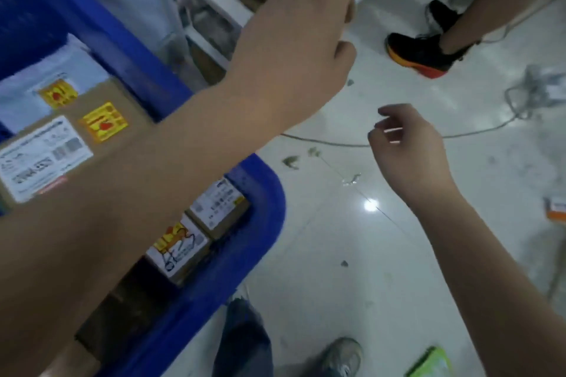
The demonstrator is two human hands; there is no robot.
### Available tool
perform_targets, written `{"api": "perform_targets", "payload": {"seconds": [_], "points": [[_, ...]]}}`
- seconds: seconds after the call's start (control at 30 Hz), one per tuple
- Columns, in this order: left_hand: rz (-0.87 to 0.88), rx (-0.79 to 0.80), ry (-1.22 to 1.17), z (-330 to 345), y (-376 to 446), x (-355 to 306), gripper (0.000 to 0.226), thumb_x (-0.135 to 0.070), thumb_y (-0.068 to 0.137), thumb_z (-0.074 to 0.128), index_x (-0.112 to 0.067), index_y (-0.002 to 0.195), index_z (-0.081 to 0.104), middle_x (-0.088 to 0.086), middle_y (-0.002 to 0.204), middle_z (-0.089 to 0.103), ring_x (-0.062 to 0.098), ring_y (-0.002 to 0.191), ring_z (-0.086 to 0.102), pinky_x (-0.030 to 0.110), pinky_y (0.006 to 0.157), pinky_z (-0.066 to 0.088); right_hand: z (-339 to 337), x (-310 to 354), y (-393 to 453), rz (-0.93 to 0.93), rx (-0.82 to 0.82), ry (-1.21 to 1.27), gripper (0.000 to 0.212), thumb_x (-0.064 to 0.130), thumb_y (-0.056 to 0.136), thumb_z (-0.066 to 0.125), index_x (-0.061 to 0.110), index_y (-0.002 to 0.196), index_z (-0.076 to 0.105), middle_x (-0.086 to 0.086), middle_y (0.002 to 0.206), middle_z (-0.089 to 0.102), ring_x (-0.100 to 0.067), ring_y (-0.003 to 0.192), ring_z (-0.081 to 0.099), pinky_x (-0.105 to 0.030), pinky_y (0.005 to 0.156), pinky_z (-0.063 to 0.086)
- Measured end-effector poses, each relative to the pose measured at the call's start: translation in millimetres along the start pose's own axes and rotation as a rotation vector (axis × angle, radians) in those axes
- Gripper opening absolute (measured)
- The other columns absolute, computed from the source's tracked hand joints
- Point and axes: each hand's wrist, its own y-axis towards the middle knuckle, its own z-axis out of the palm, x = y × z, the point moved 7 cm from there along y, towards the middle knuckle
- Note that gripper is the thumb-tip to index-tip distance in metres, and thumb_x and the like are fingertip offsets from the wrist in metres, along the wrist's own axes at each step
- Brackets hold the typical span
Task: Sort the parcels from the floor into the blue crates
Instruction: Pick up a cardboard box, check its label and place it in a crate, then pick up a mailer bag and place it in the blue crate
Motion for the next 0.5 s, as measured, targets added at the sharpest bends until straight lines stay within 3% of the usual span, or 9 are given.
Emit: {"api": "perform_targets", "payload": {"seconds": [0.2, 0.37, 0.5], "points": [[0.000, 0.358, -0.114, 130.1, 15.5, -107.8, 0.024, -0.018, 0.093, 0.045, -0.007, 0.108, 0.060, 0.013, 0.110, 0.060, 0.030, 0.103, 0.054, 0.040, 0.087, 0.045, -16.6, -192.3, -42.5, 0.355, 0.144, -0.026, 0.037, 0.022, 0.089, 0.052, 0.016, 0.125, 0.051, -0.003, 0.113, 0.062, -0.021, 0.097, 0.059, -0.024, 0.076, 0.040], [0.049, 0.719, -0.016, 268.6, -38.9, -203.5, 0.033, -0.025, 0.093, 0.046, -0.012, 0.122, 0.057, 0.015, 0.126, 0.053, 0.032, 0.115, 0.050, 0.036, 0.093, 0.042, -18.8, -351.9, -123.3, 0.711, 0.218, 0.209, 0.040, 0.024, 0.090, 0.052, 0.010, 0.127, 0.047, -0.005, 0.096, 0.059, -0.024, 0.083, 0.057, -0.027, 0.071, 0.041], [0.096, 1.004, 0.145, 361.4, -107.9, -262.8, 0.039, -0.029, 0.096, 0.041, -0.010, 0.129, 0.050, 0.016, 0.129, 0.048, 0.032, 0.116, 0.047, 0.035, 0.089, 0.040, -25.6, -467.0, -211.6, 1.018, 0.164, 0.431, 0.039, 0.019, 0.089, 0.054, 0.001, 0.123, 0.048, -0.012, 0.097, 0.053, -0.030, 0.094, 0.060, -0.036, 0.080, 0.044]]}}
